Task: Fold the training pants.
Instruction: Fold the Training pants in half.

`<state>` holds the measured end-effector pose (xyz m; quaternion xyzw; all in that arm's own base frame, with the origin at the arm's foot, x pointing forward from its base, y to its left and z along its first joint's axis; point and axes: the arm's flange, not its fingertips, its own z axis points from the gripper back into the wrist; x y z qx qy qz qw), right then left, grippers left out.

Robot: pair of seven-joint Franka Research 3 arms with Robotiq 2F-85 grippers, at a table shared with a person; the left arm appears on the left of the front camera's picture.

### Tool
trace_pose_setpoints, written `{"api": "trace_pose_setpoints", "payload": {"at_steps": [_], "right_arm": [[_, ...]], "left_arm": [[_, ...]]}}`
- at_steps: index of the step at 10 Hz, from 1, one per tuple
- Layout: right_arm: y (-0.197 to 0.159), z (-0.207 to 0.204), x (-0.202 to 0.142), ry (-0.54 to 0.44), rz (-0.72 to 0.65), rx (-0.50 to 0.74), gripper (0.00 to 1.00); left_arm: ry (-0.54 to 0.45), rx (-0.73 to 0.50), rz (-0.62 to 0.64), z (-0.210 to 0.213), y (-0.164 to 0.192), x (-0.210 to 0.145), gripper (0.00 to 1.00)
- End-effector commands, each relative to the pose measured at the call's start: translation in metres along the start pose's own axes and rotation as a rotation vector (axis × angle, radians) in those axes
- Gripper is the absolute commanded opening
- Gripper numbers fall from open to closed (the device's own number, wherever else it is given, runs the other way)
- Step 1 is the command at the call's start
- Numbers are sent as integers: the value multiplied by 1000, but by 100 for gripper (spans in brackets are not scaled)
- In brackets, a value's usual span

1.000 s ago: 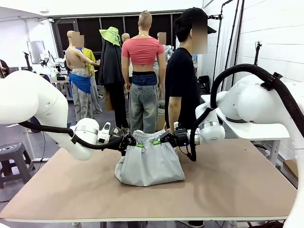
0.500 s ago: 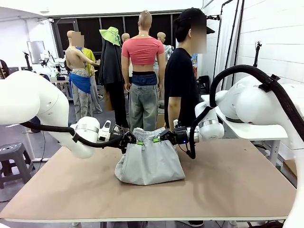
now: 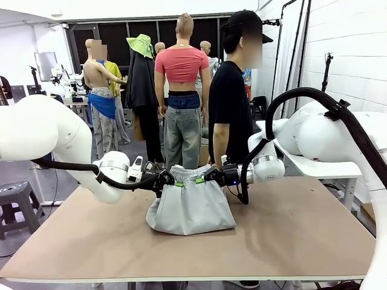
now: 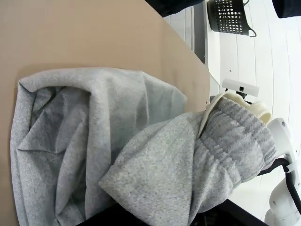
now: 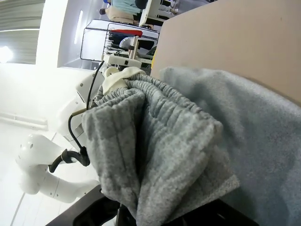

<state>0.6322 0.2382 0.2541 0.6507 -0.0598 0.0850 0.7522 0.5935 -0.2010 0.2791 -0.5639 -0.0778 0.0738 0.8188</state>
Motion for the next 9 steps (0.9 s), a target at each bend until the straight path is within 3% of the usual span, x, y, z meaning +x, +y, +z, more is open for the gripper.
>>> {"api": "trace_pose_setpoints", "payload": {"at_steps": [1, 4, 9], "right_arm": [[-3, 3, 16, -8, -33, -41, 0], [-6, 4, 13, 5, -81, -57, 0], [-5, 20, 14, -44, -138, -100, 100]], "left_arm": [[-29, 42, 58, 1, 6, 10, 0], [-10, 55, 92, 1, 12, 6, 0], [-23, 79, 137, 14, 18, 5, 99]]}}
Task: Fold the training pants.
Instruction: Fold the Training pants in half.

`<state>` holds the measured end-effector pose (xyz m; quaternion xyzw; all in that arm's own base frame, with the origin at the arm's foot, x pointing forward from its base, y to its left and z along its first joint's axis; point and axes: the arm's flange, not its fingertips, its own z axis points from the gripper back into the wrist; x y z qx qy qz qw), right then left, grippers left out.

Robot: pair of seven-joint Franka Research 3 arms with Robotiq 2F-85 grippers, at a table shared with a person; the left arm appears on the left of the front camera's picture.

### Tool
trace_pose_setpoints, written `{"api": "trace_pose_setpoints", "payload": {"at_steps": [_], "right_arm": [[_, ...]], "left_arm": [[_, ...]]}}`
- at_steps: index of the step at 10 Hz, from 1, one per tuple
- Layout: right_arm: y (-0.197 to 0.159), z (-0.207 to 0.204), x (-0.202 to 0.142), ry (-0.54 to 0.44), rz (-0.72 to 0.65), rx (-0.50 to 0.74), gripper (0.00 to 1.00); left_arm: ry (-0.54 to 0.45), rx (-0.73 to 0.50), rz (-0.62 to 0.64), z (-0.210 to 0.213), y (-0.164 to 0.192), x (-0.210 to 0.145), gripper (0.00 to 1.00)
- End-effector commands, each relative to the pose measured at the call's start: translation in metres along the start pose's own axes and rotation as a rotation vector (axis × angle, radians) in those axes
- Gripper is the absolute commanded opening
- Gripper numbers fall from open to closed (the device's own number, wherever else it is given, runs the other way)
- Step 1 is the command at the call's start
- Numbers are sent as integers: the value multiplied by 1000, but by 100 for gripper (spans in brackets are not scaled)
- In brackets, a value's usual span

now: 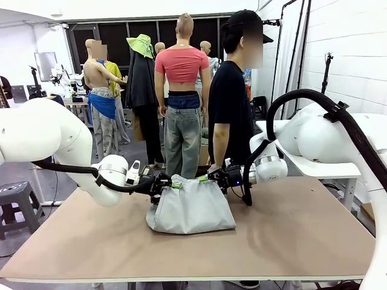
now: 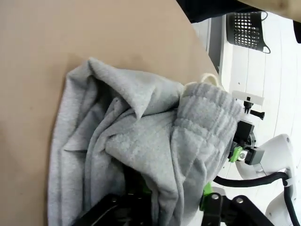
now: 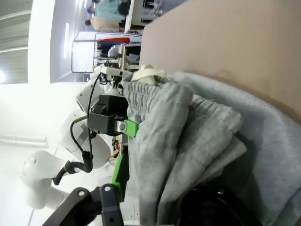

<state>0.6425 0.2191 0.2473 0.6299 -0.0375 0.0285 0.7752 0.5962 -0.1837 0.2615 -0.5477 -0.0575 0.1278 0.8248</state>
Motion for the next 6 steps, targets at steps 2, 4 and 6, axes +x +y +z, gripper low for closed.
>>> {"api": "trace_pose_setpoints", "payload": {"at_steps": [2, 4, 6], "right_arm": [[15, 22, 5, -57, -62, -178, 100], [30, 46, 4, -83, -68, -319, 100], [59, 76, -2, -103, -53, -443, 100]], "left_arm": [[-13, 49, 34, 19, -2, -2, 100], [-46, 75, 39, 41, -2, -10, 100], [-133, 91, 30, 90, -6, -21, 100]]}}
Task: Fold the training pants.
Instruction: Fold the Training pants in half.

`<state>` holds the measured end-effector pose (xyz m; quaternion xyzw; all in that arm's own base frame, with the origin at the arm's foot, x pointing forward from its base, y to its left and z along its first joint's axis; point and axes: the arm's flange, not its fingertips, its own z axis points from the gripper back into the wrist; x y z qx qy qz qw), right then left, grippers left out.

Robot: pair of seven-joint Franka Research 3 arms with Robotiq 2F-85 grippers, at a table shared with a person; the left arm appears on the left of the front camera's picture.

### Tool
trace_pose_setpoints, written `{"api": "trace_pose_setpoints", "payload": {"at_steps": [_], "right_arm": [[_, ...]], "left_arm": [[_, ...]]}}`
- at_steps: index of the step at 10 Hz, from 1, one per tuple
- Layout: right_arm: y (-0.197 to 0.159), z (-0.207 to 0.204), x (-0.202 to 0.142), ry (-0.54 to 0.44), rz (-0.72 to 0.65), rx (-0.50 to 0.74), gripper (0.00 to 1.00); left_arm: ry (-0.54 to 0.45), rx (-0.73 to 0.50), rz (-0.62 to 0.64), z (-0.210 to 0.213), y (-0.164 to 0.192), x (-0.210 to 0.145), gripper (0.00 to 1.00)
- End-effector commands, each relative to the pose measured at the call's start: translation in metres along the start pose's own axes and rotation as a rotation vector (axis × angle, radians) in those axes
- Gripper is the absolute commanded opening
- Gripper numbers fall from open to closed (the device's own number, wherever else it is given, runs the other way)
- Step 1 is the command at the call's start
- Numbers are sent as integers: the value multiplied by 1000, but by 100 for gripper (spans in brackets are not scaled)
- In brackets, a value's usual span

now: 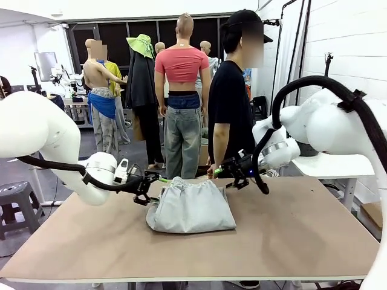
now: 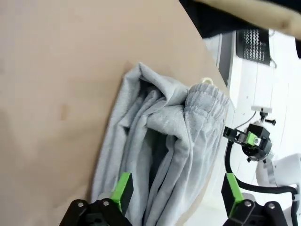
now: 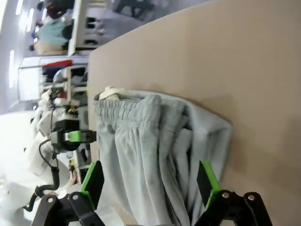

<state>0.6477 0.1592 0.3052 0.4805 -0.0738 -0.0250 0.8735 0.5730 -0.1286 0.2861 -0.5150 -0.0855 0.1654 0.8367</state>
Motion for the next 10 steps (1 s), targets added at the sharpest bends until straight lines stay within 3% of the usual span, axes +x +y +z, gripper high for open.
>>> {"api": "trace_pose_setpoints", "payload": {"at_steps": [1, 4, 6, 10], "right_arm": [[21, 29, -16, -15, -8, -100, 100], [42, 61, -25, -61, 12, -131, 100], [41, 62, -15, -55, 31, -100, 100], [41, 62, -15, -55, 31, -100, 100]], "left_arm": [[-69, 35, -4, 47, -8, -17, 100], [-134, 34, -52, 87, -30, -27, 100], [-171, 47, -70, 104, -43, -28, 100], [-144, 14, -55, 93, -35, -22, 100]]}}
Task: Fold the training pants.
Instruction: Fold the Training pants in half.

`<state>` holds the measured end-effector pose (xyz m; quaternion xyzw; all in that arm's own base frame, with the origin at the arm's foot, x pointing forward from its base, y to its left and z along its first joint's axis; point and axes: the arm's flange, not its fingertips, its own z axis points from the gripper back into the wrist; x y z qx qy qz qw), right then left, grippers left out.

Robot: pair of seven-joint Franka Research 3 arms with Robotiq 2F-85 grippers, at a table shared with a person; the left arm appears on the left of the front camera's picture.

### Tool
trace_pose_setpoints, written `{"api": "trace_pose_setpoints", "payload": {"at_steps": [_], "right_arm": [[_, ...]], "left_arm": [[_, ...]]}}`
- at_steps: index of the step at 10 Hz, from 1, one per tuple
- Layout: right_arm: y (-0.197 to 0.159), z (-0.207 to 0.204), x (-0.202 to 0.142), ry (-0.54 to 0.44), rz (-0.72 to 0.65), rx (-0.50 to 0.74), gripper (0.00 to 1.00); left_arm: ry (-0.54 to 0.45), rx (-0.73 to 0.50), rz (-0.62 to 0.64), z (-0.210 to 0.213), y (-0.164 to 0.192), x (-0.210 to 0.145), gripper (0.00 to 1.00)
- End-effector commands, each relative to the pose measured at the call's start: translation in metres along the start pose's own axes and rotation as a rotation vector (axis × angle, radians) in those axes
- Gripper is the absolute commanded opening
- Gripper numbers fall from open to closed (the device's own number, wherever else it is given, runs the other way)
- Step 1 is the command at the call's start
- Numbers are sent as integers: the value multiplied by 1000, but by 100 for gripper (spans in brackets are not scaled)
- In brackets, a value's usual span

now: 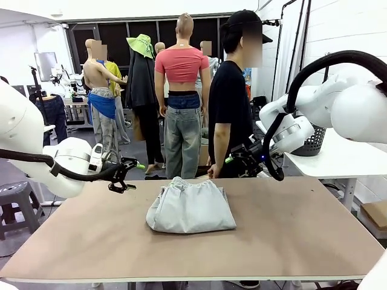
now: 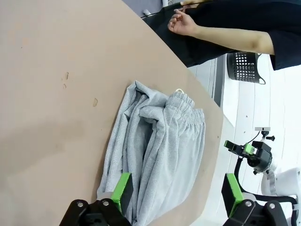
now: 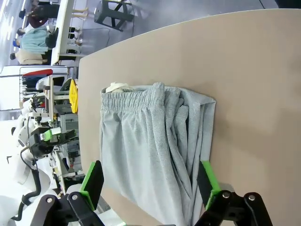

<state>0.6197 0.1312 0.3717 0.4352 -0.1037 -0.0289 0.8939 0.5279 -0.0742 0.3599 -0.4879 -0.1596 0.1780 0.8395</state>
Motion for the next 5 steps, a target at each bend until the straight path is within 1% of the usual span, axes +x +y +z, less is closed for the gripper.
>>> {"api": "trace_pose_setpoints", "payload": {"at_steps": [1, 5], "right_arm": [[0, -1, 3, 0, 1, -2, 100], [0, -1, 3, 0, 1, -2, 100]], "left_arm": [[1, -12, 6, -1, -1, 2, 100], [1, -12, 6, -1, -1, 2, 100]]}}
